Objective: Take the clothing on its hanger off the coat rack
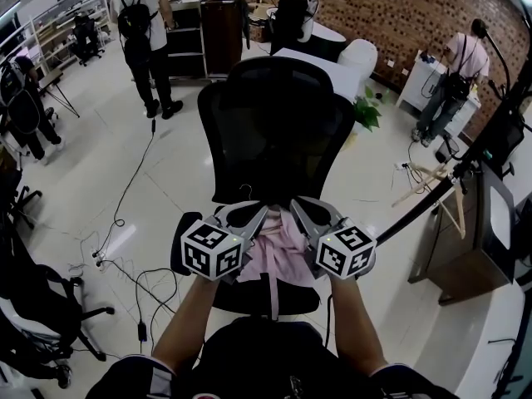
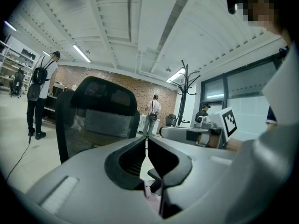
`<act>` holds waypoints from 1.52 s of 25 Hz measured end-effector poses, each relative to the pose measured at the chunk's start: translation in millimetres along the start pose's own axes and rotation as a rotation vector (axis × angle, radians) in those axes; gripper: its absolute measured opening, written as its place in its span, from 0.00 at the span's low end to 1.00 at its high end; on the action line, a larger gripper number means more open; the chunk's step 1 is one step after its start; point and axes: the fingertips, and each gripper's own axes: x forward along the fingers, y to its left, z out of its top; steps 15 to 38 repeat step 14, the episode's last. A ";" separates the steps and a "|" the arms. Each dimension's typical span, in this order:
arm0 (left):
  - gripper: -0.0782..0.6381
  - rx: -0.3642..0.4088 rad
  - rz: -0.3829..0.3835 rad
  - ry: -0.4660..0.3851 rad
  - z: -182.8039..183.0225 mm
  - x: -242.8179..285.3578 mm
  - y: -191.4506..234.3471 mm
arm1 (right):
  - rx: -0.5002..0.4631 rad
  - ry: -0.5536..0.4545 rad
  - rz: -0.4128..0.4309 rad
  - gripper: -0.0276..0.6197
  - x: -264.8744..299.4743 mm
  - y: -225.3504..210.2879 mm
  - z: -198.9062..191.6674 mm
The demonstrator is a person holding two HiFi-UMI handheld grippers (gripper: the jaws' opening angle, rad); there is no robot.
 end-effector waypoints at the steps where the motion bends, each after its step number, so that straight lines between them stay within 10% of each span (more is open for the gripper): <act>1: 0.14 0.000 0.000 0.001 -0.3 0.1 -0.2 | 0.001 -0.001 0.002 0.05 0.1 0.3 0.3; 38: 0.14 -0.008 0.000 0.011 -3.5 -0.7 1.5 | -0.002 -0.002 0.009 0.05 2.1 1.2 2.6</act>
